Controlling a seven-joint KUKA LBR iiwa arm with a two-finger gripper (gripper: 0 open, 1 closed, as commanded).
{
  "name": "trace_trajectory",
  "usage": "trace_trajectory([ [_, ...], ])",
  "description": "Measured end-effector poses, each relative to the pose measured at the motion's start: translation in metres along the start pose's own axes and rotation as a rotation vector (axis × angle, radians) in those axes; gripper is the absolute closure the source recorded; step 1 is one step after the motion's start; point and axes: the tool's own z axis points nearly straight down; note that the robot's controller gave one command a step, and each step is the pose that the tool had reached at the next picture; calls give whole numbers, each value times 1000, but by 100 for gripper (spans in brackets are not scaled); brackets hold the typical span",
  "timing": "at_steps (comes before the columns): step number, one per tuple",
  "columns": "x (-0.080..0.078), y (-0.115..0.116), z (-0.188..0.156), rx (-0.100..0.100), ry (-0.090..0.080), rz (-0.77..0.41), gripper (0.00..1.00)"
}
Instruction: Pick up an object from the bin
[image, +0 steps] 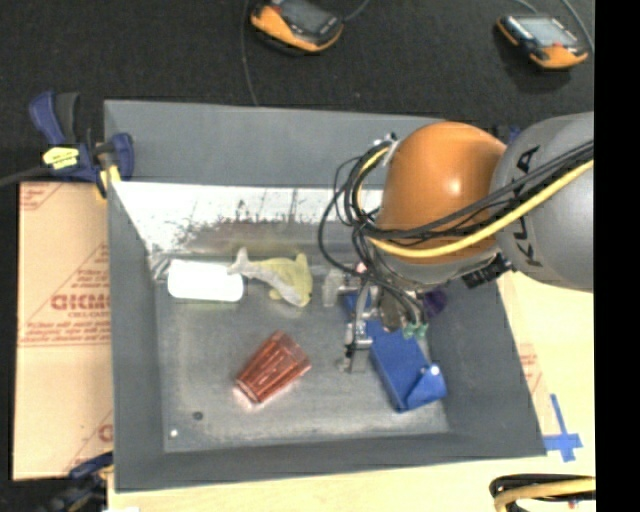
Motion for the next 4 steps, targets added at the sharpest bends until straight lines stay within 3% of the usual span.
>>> trace_trajectory([
  [1,-2,0,-4,-1,-8,2,0],
  [2,17,19,43,1,-12,-99,0],
  [3,40,28,117,0,-17,-196,0],
  [4,15,64,143,-19,-58,-86,0],
])
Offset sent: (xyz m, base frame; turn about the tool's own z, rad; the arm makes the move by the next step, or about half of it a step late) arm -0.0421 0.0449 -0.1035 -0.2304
